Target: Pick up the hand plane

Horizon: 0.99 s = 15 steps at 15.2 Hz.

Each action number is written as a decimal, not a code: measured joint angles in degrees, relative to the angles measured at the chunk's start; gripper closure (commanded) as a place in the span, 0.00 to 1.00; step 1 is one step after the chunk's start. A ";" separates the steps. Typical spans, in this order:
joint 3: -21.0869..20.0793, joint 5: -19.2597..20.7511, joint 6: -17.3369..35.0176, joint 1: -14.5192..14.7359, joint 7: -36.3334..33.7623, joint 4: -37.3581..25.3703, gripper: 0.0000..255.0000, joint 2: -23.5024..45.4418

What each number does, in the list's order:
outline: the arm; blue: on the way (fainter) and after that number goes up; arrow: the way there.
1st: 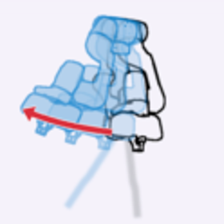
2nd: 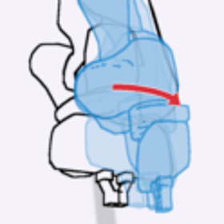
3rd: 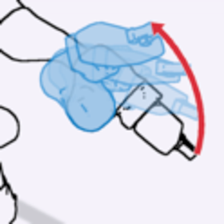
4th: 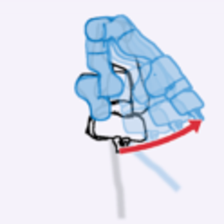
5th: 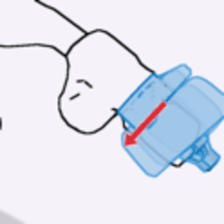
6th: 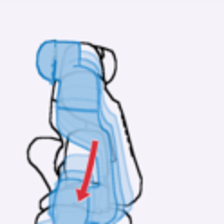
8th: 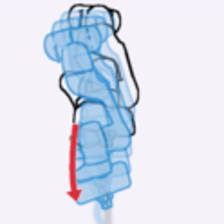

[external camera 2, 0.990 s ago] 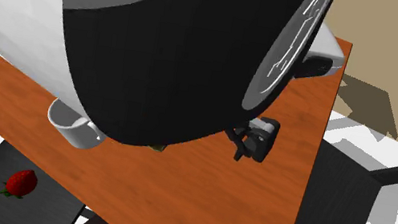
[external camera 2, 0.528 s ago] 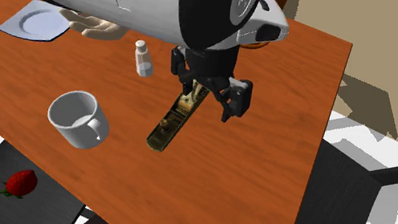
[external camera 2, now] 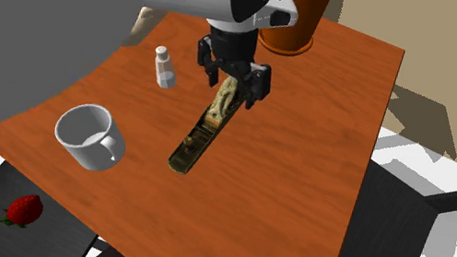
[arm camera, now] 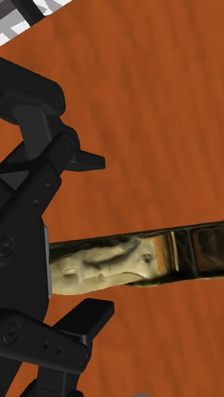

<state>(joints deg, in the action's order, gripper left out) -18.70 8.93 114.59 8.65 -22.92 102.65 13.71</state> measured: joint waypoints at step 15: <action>0.63 5.06 1.89 4.31 -4.88 -9.92 1.00 13.95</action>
<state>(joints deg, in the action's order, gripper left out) -18.07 13.99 116.48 12.96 -27.80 92.73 27.66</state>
